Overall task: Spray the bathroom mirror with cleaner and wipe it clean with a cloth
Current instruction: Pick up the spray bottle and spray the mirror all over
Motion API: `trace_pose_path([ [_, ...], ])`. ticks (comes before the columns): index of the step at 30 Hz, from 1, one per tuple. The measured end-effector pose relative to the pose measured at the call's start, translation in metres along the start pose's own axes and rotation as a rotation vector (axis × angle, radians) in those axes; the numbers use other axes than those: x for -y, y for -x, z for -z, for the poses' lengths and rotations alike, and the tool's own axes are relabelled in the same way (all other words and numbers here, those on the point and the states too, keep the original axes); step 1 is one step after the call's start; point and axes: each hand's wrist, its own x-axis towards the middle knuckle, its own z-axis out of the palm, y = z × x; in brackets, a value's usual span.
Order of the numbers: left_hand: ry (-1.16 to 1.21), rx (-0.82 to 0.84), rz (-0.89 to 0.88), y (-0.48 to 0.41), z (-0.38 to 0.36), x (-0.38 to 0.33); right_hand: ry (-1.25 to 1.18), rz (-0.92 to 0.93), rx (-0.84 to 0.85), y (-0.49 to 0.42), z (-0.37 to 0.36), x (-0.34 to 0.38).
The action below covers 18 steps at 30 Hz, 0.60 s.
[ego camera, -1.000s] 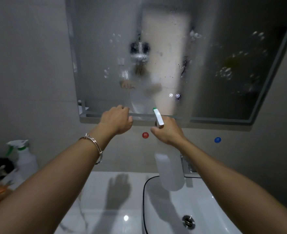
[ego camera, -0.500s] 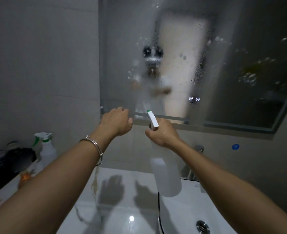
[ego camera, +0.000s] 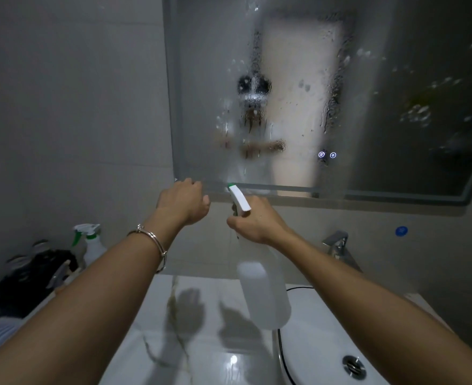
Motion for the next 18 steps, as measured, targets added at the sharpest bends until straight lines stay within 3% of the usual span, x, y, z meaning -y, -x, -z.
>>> trace_pose_path([
  [4,-0.016,-0.001,0.017,0.001,-0.002,0.009,0.068,0.025,-0.014,0.001,-0.008,0.007],
  [18,-0.035,-0.007,0.1,0.002,-0.005,0.037,-0.065,0.028,0.01,-0.014,-0.031,0.014],
])
